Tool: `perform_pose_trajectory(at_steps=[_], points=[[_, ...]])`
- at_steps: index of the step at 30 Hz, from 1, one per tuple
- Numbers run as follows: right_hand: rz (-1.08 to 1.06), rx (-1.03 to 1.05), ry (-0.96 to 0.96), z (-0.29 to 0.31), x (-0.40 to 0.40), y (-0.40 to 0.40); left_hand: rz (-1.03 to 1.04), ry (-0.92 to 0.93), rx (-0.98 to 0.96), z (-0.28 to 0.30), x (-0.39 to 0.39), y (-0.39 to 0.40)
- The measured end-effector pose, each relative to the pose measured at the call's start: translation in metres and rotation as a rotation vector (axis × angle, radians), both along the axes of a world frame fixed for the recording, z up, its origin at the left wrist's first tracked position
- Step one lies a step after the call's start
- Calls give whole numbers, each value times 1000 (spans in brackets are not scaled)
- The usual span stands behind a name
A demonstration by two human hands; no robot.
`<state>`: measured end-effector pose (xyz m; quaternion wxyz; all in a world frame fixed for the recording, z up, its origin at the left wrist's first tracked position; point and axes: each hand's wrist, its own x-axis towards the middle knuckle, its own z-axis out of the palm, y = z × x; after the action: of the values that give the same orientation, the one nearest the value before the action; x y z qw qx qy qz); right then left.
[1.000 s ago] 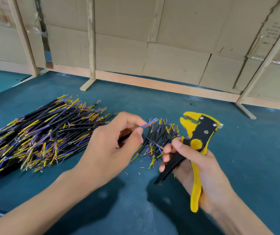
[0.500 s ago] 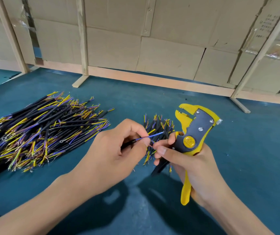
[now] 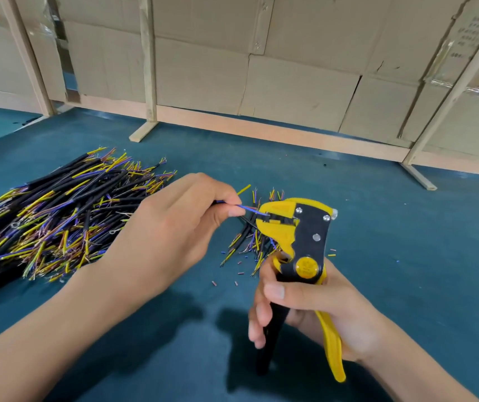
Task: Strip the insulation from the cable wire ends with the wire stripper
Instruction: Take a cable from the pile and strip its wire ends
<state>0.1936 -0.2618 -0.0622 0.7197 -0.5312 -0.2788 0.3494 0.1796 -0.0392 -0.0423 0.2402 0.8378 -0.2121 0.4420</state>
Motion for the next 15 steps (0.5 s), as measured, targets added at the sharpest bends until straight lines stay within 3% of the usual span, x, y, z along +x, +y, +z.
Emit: perform_pose_trajectory(at_steps=[15], points=[[28,73,85,-21,5,6,-71,50,88,-2,2,2]])
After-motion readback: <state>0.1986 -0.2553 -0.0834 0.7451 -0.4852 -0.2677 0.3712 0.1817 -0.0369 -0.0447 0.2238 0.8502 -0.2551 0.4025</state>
